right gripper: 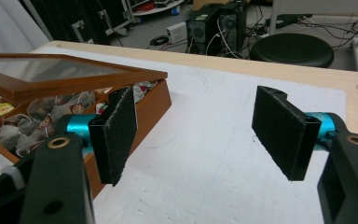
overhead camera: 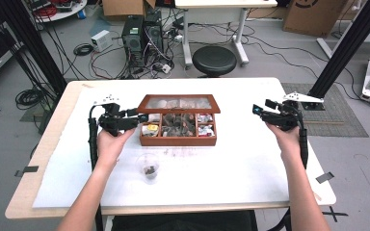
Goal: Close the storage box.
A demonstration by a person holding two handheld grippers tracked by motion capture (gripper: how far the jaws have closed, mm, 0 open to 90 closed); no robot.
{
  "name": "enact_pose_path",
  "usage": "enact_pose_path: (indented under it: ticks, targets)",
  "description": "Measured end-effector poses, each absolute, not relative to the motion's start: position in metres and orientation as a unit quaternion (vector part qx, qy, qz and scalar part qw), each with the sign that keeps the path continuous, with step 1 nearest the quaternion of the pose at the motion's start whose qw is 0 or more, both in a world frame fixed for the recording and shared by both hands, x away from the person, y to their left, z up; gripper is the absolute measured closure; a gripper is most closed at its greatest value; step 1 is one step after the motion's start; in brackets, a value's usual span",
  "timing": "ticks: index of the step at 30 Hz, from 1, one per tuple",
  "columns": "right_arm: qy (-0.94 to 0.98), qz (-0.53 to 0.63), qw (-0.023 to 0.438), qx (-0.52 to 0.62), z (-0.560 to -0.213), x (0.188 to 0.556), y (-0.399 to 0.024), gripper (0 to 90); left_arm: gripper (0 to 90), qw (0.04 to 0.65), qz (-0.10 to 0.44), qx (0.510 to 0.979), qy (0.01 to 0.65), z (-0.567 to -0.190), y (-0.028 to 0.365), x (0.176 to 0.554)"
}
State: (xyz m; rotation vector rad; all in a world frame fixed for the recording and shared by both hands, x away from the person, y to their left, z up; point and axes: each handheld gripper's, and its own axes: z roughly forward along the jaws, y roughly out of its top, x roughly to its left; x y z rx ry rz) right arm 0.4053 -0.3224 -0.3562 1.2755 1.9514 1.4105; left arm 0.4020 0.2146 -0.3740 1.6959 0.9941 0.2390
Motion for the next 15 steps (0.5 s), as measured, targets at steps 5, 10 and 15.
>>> enact_pose_path:
  ticks: [5, 10, 15]
  targets:
    - [0.702, 0.505, 0.207, 0.457, -0.356, 0.405, -0.322, 31.5, 35.8, 0.531, 0.109, 0.731, 0.415, -0.376, 0.211, 0.399]
    - [0.702, 0.505, 0.207, 0.458, -0.357, 0.405, -0.322, 31.5, 36.7, 0.529, 0.117, 0.734, 0.409, -0.385, 0.210, 0.393]
    - [0.703, 0.504, 0.206, 0.458, -0.357, 0.405, -0.321, 31.5, 37.0, 0.519, 0.126, 0.741, 0.408, -0.393, 0.208, 0.388]
